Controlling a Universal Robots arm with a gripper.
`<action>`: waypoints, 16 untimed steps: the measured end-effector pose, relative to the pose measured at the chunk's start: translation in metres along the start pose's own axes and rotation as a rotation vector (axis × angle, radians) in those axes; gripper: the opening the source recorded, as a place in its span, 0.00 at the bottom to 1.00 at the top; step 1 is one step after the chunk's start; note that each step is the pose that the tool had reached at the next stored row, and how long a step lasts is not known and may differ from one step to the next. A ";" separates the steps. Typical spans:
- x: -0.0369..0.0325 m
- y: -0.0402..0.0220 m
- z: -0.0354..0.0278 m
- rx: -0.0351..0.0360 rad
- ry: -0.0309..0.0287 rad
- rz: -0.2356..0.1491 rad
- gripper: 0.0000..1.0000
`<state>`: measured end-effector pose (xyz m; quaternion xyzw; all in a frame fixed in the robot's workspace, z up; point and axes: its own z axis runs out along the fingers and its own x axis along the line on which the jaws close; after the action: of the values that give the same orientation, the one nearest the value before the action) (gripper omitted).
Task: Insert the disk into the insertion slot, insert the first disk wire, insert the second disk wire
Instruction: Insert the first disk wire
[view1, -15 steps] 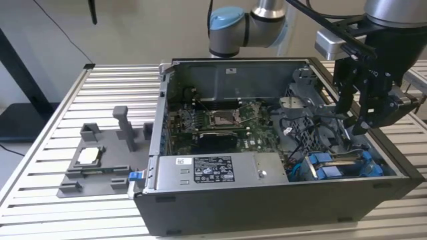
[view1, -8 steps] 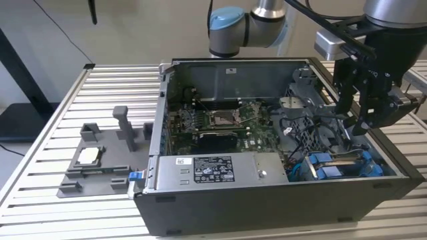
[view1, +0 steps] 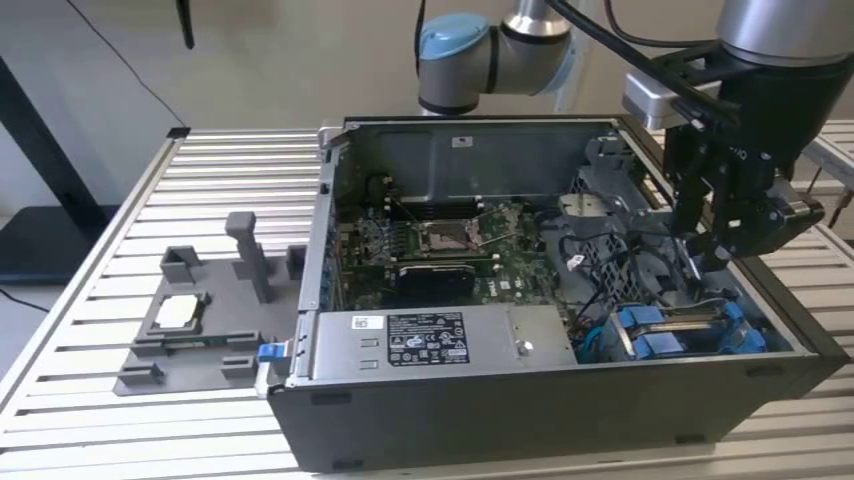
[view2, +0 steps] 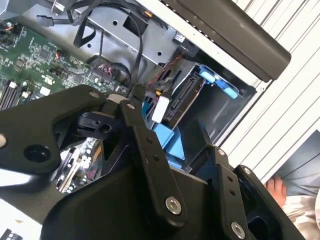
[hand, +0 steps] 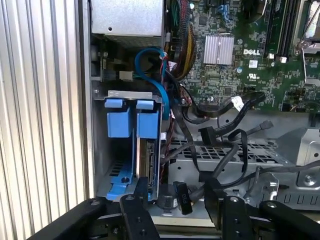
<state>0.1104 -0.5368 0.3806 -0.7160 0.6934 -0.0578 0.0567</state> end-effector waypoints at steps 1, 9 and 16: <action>-0.0001 0.0000 0.0000 0.0000 0.0002 0.000 0.50; -0.0002 -0.0002 -0.0013 -0.0030 0.0003 0.000 0.37; -0.0015 0.0029 -0.0060 0.0205 0.0005 0.000 0.37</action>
<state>0.1065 -0.5353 0.3860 -0.7153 0.6929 -0.0651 0.0639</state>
